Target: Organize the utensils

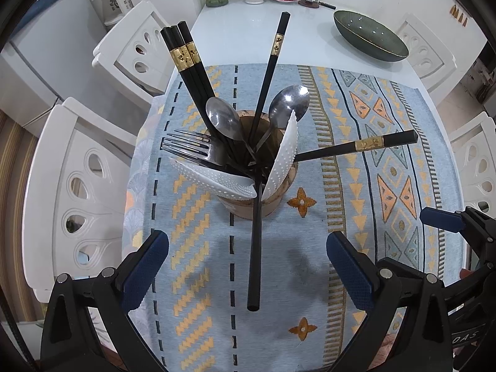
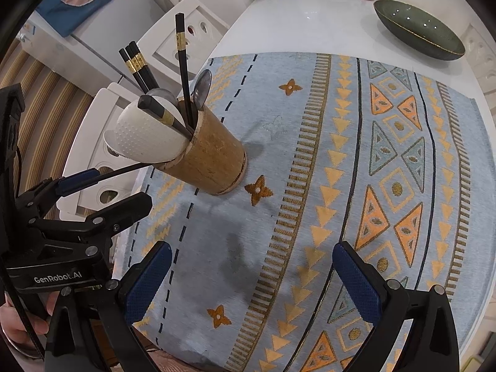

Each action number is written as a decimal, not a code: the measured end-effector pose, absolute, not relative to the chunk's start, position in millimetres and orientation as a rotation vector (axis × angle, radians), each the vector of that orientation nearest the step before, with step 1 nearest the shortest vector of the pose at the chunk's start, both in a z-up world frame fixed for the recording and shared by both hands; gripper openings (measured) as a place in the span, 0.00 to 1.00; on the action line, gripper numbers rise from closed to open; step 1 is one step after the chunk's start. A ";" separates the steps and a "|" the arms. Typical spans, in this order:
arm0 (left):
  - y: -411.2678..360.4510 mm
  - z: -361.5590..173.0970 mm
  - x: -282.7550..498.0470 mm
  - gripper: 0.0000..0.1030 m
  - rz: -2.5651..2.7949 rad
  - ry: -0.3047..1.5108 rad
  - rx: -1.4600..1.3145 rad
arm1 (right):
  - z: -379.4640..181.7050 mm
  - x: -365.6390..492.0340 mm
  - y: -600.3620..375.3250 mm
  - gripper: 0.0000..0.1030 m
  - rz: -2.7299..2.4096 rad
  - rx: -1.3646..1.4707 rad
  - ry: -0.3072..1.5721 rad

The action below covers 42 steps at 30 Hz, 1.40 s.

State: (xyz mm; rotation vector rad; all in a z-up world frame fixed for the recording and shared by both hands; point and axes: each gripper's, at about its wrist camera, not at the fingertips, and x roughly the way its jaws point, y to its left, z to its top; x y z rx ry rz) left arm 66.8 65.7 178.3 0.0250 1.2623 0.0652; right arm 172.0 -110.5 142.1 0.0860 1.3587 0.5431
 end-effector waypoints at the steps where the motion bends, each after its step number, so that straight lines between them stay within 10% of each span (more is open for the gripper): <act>1: 65.7 178.3 66.7 0.99 0.065 1.261 0.026 | 142.0 172.2 -110.6 1.00 0.544 0.087 1.359; 42: 63.2 177.4 65.5 0.99 0.068 1.253 0.035 | 142.8 172.1 -111.8 1.00 0.534 0.096 1.361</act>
